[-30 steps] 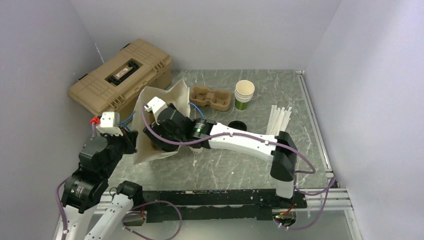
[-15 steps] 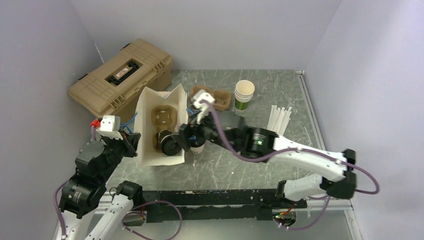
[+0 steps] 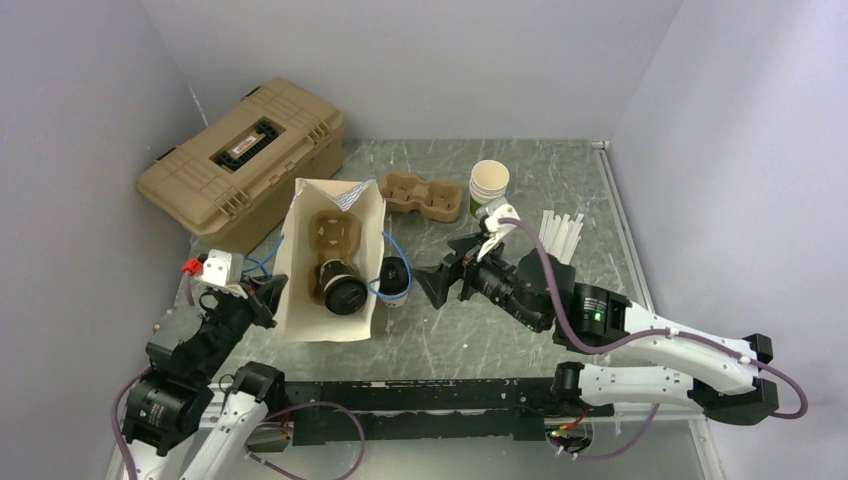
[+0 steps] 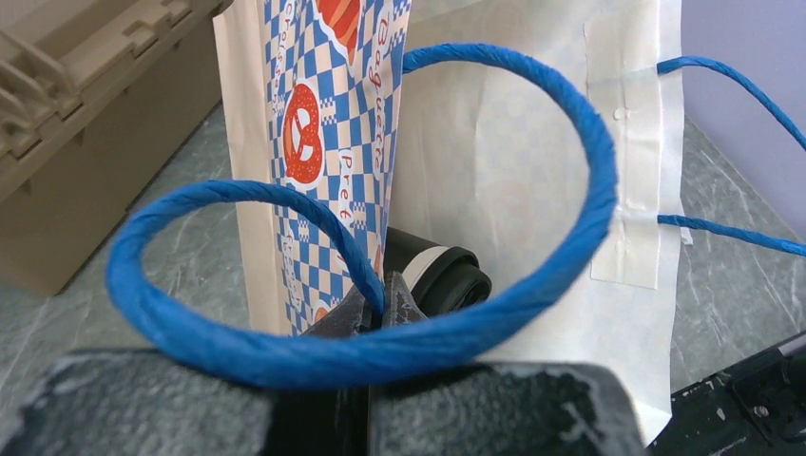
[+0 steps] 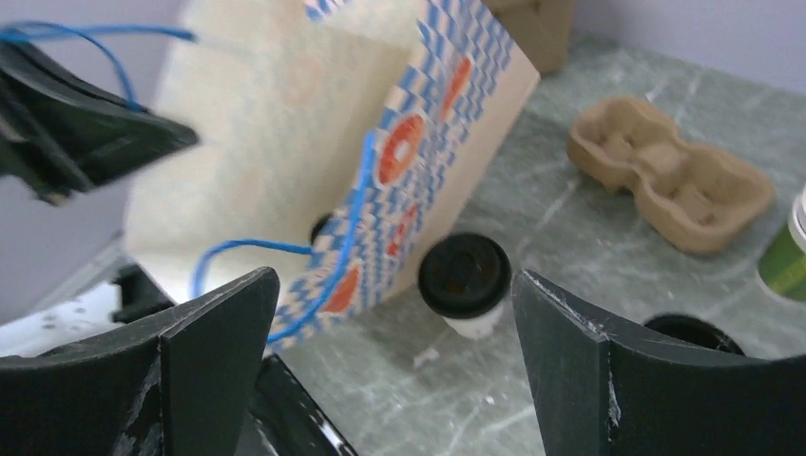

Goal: Pack the takeout coffee

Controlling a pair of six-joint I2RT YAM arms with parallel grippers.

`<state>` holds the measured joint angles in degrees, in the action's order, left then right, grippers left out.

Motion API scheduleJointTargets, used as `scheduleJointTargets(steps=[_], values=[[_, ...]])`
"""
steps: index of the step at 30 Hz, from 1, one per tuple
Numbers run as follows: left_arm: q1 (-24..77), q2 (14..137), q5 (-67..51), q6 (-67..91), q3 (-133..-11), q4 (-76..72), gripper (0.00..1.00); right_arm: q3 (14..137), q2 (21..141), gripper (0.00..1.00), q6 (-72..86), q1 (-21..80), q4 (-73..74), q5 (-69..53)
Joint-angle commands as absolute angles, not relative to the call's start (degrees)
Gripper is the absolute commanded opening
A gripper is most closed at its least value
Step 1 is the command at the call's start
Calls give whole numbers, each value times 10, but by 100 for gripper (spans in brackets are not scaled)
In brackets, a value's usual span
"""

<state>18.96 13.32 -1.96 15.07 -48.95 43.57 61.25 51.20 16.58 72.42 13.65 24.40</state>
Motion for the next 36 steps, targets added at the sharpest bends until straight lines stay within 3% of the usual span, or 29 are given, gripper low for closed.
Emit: scheduleJointTargets(steps=[1,14,22,36], values=[[192,115,-77,109,-466,362,0,569,506,96,200,726,179,312],[192,79,-102,70,-435,335,0,515,600,97,234,693,138,288],[192,113,-4,102,-464,381,0,556,684,97,259,631,138,244],[191,147,83,125,-475,411,0,544,702,98,295,567,100,185]])
